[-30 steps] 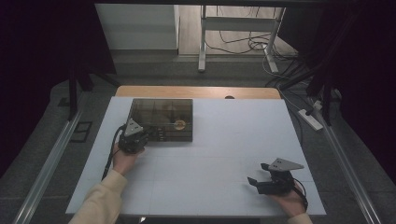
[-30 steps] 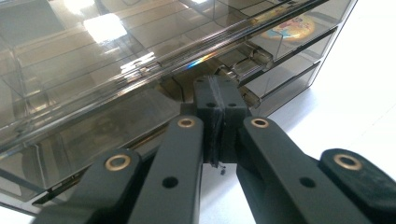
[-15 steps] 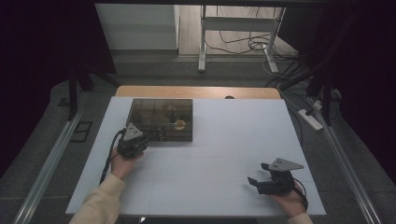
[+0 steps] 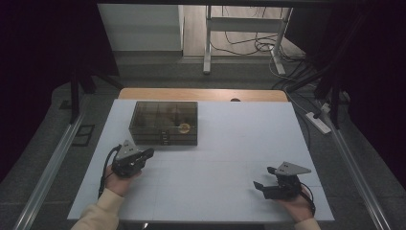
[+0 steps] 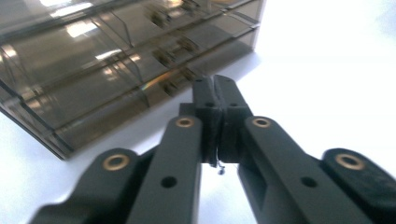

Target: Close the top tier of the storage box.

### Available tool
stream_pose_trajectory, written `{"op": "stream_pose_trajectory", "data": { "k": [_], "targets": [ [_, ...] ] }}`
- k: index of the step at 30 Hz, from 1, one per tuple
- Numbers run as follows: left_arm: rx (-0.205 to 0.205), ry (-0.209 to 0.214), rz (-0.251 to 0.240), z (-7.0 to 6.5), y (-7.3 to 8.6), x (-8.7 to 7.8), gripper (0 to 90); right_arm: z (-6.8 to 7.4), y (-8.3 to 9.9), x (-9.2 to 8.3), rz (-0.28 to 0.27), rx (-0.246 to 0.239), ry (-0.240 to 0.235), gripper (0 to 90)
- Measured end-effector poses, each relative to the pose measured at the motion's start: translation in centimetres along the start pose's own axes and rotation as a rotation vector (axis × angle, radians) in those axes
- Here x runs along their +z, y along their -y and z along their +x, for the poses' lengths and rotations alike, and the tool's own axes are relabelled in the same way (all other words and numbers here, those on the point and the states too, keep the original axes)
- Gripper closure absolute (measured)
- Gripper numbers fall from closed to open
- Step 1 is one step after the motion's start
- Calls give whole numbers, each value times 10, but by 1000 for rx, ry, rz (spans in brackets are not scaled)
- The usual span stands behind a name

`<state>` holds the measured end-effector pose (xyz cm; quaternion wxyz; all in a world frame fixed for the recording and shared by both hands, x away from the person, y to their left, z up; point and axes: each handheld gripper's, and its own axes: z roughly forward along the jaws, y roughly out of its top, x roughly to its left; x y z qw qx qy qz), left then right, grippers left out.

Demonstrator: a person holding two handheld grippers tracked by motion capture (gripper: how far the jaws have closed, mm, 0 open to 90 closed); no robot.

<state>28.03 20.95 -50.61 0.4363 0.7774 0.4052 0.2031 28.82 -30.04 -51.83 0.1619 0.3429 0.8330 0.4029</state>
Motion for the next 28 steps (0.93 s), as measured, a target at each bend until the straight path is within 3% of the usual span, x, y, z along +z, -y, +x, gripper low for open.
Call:
{"op": "stream_pose_trajectory", "data": {
  "k": [6, 10, 17, 28],
  "targets": [
    [-35, 28, 24, -10, 17, -13, 474, -1, 0, -1, -10, -3, -7, 189],
    [-48, 54, 50, -17, 27, -22, 337, -1, -1, -3, -34, -9, -8, 188],
    [-41, 85, 66, -24, 35, -29, 270, -2, -2, -8, -69, -19, -1, 188],
    [-52, 90, 79, -22, 35, -27, 230, -1, -2, -8, -71, -31, 1, 188]
  ]
}}
